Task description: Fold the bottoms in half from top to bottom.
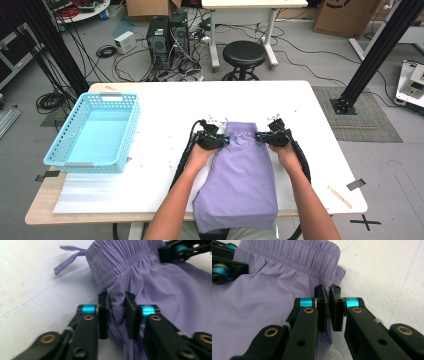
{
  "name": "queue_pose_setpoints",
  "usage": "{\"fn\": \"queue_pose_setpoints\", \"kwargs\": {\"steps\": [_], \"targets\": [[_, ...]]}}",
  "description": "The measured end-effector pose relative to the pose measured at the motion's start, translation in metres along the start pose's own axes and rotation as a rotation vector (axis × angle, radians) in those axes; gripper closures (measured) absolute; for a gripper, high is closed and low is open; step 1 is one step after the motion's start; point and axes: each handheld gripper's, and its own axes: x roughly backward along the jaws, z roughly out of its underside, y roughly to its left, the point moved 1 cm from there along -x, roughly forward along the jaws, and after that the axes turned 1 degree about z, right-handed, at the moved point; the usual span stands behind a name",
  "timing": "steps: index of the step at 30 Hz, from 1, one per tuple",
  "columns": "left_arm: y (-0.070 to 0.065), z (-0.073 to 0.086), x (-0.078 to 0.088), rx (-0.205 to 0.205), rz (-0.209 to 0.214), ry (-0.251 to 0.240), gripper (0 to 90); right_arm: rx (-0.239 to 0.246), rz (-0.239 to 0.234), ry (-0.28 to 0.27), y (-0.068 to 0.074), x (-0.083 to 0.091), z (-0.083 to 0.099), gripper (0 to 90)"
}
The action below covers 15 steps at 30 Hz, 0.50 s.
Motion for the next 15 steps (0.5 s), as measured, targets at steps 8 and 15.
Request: {"fn": "queue_pose_setpoints", "kwargs": {"steps": [8,15], "targets": [[0.006,-0.003,0.013,0.025,0.012,-0.052,86.3,0.03,-0.003,-0.066,0.006,0.008,-0.004,86.8],[0.018,-0.009,0.041,0.017,-0.007,-0.172,86.4,0.104,-0.007,-0.178,0.022,0.016,-0.021,86.8]]}}
